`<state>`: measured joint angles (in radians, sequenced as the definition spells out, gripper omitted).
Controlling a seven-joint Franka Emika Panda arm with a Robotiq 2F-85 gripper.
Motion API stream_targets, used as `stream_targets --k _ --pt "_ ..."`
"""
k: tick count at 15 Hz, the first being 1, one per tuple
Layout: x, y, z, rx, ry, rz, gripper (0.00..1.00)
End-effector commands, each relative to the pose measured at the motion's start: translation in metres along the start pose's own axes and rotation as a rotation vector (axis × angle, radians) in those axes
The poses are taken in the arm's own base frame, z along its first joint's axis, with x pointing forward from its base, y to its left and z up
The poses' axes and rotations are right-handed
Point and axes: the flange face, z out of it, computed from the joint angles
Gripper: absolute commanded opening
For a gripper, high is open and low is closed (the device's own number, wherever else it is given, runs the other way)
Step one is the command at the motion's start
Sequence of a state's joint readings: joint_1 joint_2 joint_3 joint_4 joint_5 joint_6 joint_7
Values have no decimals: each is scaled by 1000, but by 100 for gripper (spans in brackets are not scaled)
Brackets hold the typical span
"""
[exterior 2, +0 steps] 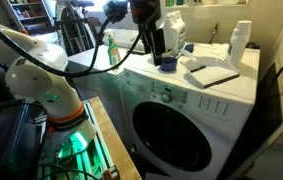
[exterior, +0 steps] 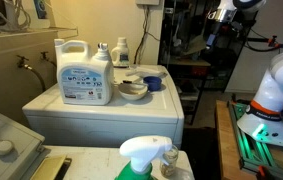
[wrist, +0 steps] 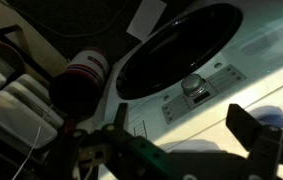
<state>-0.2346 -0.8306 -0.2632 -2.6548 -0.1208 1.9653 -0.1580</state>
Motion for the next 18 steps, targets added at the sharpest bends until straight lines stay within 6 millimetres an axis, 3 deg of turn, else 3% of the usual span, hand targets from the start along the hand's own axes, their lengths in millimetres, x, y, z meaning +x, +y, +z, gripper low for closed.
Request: stream_targets --k 1,6,9,11,17,18 --pt "0 0 -1 0 -1 0 100" --pt "0 0 -1 0 -1 0 100" --pt "9 -58 -14 43 22 -214 100" --pt "9 -111 -22 49 21 -326 100" --pt "-38 -297 -8 71 -30 -709 100" --pt "-28 -259 -16 39 0 -633 100"
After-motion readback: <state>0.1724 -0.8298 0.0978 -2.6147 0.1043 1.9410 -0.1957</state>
